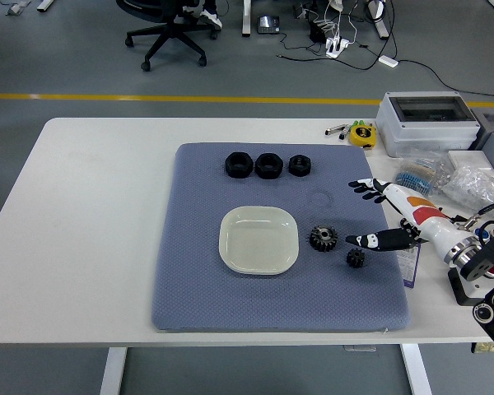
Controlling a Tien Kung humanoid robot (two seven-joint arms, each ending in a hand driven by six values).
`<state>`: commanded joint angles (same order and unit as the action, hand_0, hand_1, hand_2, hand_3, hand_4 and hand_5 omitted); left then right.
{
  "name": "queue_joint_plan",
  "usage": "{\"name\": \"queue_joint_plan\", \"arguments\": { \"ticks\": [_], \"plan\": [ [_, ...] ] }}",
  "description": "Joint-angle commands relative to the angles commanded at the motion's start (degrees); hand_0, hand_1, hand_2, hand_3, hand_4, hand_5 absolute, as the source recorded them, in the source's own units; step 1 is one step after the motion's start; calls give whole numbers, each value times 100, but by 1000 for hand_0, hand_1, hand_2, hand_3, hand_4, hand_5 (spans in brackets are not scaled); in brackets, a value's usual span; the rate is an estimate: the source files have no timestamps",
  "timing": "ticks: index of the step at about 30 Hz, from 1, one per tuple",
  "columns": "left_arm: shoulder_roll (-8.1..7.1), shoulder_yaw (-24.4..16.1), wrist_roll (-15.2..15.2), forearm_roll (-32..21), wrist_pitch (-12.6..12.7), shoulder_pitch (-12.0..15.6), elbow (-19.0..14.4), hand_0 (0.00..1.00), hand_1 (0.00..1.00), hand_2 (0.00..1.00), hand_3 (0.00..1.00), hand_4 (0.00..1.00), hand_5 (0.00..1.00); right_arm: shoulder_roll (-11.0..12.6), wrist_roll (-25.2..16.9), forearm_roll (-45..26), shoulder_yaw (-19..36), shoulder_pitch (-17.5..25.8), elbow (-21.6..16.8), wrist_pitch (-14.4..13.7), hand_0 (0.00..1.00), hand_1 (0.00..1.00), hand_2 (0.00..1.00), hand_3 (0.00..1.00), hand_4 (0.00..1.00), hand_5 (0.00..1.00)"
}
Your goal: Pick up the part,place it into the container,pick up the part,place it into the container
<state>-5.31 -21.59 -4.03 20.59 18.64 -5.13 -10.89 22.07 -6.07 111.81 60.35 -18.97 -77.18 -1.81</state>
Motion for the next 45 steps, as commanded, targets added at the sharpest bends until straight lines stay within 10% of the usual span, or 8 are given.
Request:
{"name": "queue_joint_plan", "arguments": {
  "ticks": [8,45],
  "plan": [
    [-3,76,-42,-92,49,-40,-11,685,675,674,555,622,600,38,2,191,-86,-67,15,152,416,518,553,558,949,246],
    [-10,-31,10,59,79,-39,-17,684,670,659,552,614,583,-183,20,249,-501,-176,847,18,340,489,546,529,895,288]
  ]
}}
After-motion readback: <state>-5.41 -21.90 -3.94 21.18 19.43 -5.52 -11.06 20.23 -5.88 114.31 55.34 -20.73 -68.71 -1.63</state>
